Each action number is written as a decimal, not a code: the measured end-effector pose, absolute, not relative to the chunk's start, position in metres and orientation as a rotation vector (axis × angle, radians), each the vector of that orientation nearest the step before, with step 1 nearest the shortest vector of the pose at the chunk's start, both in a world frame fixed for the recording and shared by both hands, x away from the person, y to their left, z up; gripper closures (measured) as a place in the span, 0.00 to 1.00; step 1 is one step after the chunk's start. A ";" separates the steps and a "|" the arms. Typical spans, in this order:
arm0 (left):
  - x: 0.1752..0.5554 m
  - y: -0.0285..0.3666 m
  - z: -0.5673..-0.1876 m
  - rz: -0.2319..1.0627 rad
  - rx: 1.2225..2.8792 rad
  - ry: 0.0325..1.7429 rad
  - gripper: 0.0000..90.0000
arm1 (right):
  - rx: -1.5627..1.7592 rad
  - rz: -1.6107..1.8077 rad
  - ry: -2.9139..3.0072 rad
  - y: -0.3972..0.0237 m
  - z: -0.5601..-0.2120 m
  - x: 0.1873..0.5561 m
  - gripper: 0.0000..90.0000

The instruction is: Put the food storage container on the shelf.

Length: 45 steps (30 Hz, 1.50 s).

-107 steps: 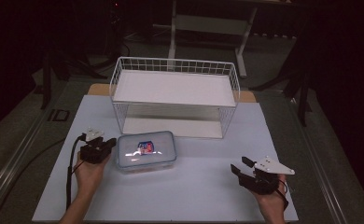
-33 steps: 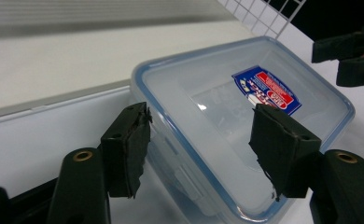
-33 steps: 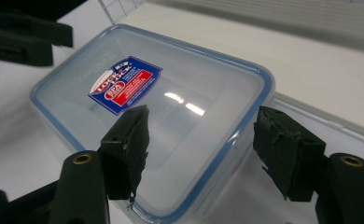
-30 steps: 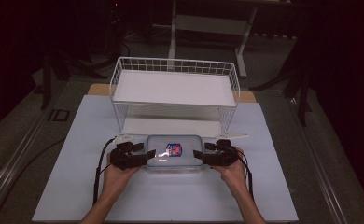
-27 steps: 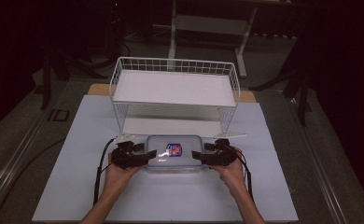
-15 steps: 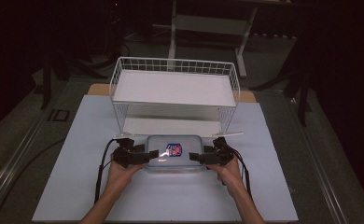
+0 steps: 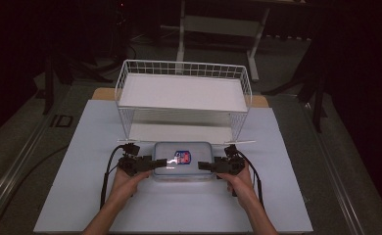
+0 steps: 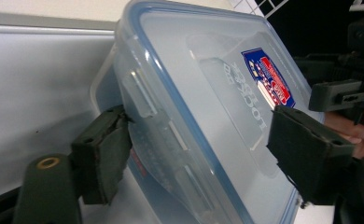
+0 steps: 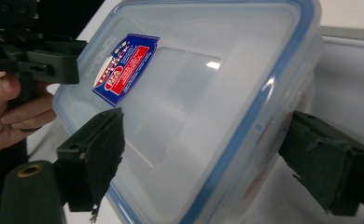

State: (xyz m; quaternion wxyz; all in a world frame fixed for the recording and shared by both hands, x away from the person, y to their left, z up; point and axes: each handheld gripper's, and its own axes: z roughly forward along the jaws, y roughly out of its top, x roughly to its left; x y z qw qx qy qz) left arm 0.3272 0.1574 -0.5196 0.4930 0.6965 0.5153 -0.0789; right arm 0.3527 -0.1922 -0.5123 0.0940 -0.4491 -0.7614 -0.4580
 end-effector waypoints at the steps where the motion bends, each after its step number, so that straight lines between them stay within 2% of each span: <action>1: 0.327 0.159 -0.519 -0.197 1.685 1.252 0.28 | -1.336 -1.361 -2.245 -0.193 -0.512 0.352 0.19; 12: 0.309 0.164 -0.504 -0.153 1.731 1.192 0.44 | -1.352 -1.393 -2.190 -0.209 -0.502 0.339 0.44; 18: 0.298 0.168 -0.501 -0.156 1.742 1.158 0.51 | -1.328 -1.401 -2.191 -0.214 -0.498 0.329 0.51; 28: 0.289 0.169 -0.502 -0.143 1.735 1.132 0.53 | -1.281 -1.434 -2.184 -0.220 -0.497 0.322 0.57; 45: 0.281 0.167 -0.503 -0.106 1.704 1.154 0.53 | -1.304 -1.492 -2.198 -0.220 -0.499 0.311 0.57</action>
